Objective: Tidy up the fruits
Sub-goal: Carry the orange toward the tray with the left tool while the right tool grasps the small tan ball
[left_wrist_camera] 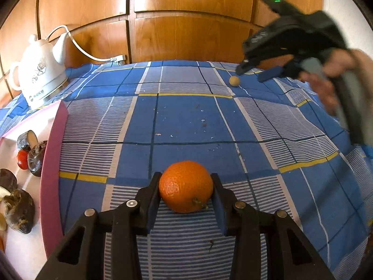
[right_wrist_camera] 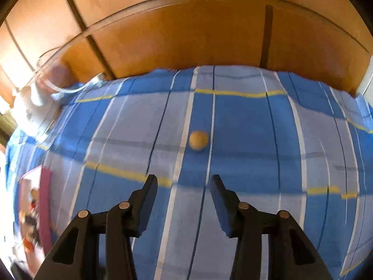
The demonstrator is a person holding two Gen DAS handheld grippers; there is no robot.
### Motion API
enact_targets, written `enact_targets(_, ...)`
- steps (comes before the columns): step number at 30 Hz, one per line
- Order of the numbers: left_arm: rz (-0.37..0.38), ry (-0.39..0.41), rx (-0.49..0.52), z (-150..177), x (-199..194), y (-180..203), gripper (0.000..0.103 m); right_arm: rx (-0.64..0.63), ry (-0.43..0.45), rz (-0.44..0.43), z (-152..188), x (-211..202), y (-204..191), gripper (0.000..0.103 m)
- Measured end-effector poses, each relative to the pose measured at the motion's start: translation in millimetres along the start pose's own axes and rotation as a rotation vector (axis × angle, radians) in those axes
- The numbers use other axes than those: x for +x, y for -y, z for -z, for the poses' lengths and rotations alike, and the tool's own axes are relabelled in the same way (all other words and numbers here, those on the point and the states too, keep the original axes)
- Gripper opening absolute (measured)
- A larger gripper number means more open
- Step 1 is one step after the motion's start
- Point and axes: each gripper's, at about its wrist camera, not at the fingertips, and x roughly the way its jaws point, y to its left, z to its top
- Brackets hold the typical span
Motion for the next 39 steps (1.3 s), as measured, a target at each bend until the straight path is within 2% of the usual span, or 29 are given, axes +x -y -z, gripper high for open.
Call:
enact_targets(7,-0.003,0.009,0.001,1,0,1,0.041,0.010,-0.014,0.063,-33,35,5,0.048)
enact_targets(9,-0.005,0.011,0.003,1,0,1,0.041,0.014,-0.040,0.063,-38,47,7,0.041)
enact_targets(11,-0.006,0.012,0.003,1,-1,2,0.041,0.009,-0.088,0.049,-38,60,7,0.025)
enact_targets(13,-0.005,0.013,0.002,1,-1,1,0.041,-0.005,-0.084,0.064,-37,64,7,0.025)
enact_targets(15,-0.006,0.014,0.003,1,-1,1,0.041,-0.009,-0.064,0.028,-36,56,9,0.024)
enact_targets(19,-0.009,0.015,0.007,2,-2,2,0.041,-0.100,-0.070,0.031,-22,35,4,0.025)
enact_targets(21,-0.011,0.016,0.009,2,-2,2,0.041,-0.145,-0.102,0.019,-4,22,4,0.025)
enact_targets(30,-0.018,0.011,0.015,2,-2,3,0.041,-0.192,-0.201,-0.039,68,-4,13,0.025)
enact_targets(34,-0.025,-0.002,0.028,0,-1,5,0.041,-0.225,-0.206,-0.036,77,2,11,0.025)
enact_targets(39,-0.028,-0.033,0.041,-2,-2,5,0.040,-0.197,-0.191,-0.068,74,6,16,0.025)
